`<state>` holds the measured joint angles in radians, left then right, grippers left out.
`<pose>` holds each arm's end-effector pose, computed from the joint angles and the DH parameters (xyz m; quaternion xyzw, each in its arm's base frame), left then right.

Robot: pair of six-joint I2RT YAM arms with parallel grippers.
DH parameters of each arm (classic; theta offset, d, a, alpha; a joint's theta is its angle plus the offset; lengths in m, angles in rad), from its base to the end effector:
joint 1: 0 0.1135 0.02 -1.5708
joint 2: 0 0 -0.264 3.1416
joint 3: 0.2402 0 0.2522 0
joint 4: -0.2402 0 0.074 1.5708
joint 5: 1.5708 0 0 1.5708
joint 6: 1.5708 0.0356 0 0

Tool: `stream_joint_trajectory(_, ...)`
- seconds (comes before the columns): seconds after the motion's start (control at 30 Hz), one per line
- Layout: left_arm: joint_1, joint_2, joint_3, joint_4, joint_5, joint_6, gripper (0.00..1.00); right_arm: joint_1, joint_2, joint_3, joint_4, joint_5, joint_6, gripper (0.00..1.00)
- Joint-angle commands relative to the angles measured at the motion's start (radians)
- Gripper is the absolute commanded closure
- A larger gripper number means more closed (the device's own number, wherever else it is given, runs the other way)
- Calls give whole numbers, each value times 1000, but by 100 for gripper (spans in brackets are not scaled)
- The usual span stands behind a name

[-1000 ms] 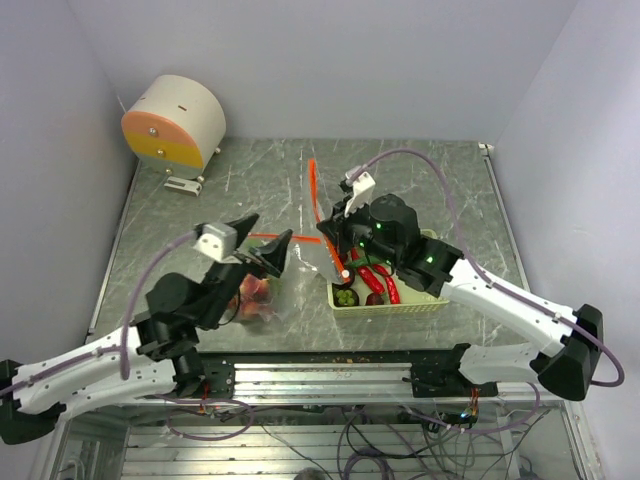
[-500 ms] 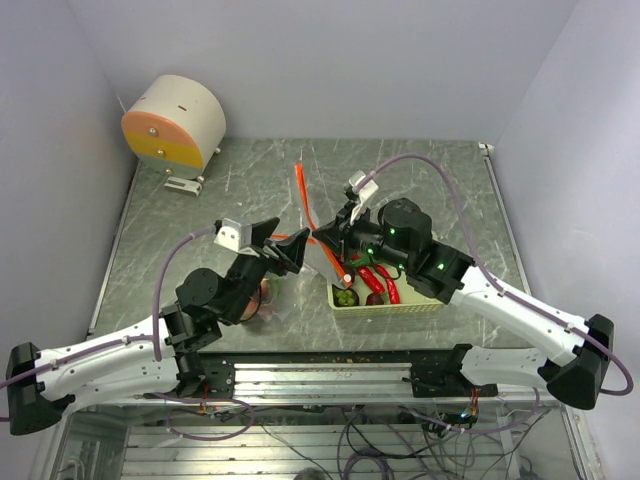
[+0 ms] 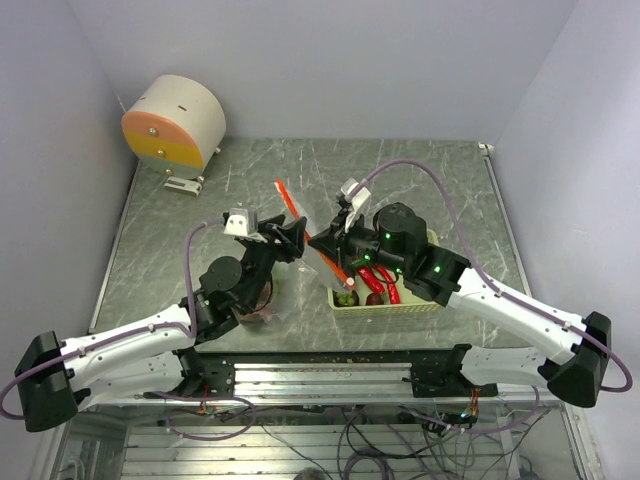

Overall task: Place the food in the zip-top bag and seal the zipper
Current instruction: Open the zipper of the food storage bag.

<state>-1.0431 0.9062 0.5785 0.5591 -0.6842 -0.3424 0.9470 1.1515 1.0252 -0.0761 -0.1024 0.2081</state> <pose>0.1238 -0.1678 0.3226 -0.0463 0.6395 -0.3115 0.7013 0.1549 0.2215 0.3613 -0.3096 0.7100 0.3779 0.5072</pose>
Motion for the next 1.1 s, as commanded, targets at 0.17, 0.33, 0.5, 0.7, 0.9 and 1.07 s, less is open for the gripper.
stream_joint_trajectory(0.17,96,42,-32,83,69,-128,90,14,-20,-15,6,-16,-26,100)
stream_joint_trajectory(0.33,132,38,-56,99,154,-139,93,17,-13,1,-30,55,-24,93)
stream_joint_trajectory(0.5,152,-10,-107,113,231,-105,93,16,-57,6,-19,94,5,36)
stream_joint_trajectory(0.7,162,-62,-150,121,277,-100,93,15,-32,18,-3,194,82,20)
stream_joint_trajectory(0.9,164,-55,-133,118,309,-103,93,19,91,62,3,179,129,24)
stream_joint_trajectory(1.07,165,-55,-124,110,319,-99,93,22,136,70,14,225,134,30)
